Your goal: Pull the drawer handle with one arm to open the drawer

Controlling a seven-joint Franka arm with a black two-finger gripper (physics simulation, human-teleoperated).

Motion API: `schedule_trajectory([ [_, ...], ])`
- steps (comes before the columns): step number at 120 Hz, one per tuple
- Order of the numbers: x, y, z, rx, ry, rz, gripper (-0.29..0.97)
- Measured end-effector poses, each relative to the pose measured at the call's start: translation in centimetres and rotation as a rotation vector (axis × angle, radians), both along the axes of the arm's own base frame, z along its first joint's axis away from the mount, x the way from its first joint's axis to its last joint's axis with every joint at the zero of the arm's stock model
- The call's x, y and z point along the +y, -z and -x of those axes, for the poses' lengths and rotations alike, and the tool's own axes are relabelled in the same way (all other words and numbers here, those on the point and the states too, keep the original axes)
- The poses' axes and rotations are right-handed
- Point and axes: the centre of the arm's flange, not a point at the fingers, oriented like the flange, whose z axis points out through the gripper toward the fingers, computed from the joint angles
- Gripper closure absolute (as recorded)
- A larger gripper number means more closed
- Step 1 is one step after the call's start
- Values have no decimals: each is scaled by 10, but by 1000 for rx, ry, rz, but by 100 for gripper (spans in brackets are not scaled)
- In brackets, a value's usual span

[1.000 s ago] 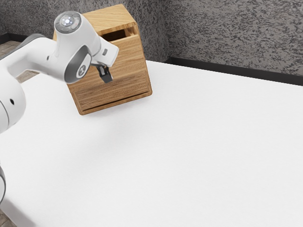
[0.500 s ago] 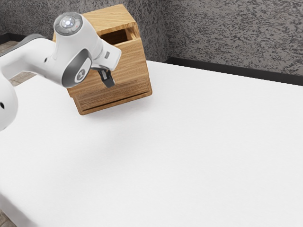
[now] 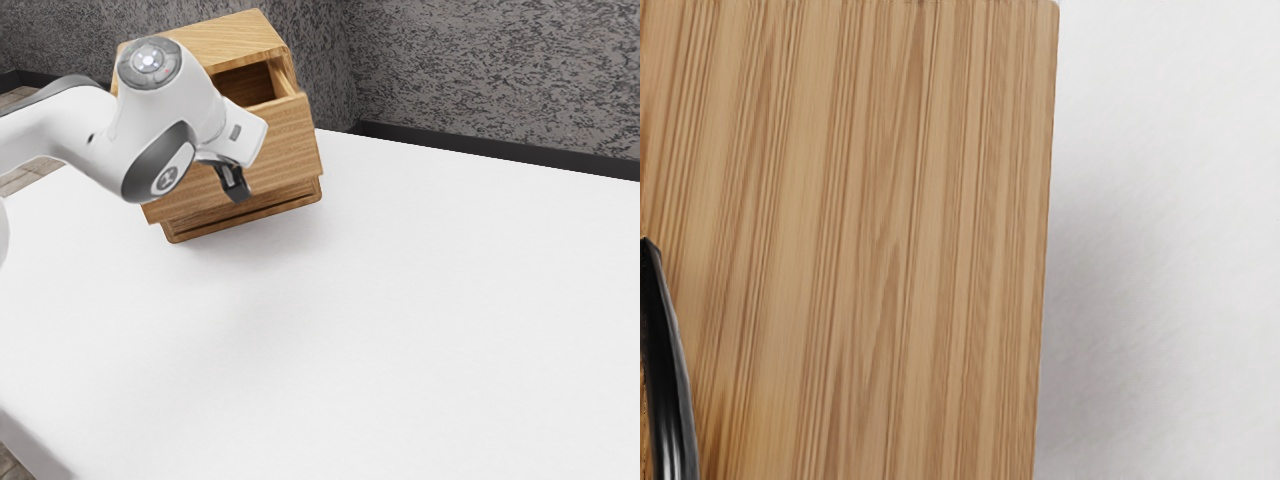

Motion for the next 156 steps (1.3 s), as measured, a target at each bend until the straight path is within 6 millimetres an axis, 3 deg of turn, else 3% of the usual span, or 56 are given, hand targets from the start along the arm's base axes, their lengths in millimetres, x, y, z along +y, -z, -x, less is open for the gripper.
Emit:
schedule_trajectory([
  [41, -35, -4, 13, -7, 6, -2, 14],
  [66, -60, -12, 38, -12, 16, 8, 16],
  [85, -60, -13, 52, -12, -4, 7, 14],
  [100, -70, -14, 60, -13, -6, 5, 19],
  [106, -74, -16, 64, -17, -6, 6, 29],
  [127, -92, -20, 75, -13, -5, 6, 10],
  [135, -97, -35, 77, -29, -17, 14, 7],
  [149, -86, -109, 87, -75, -165, 248, 3],
  [156, -92, -127, 95, -39, -227, 365, 2],
])
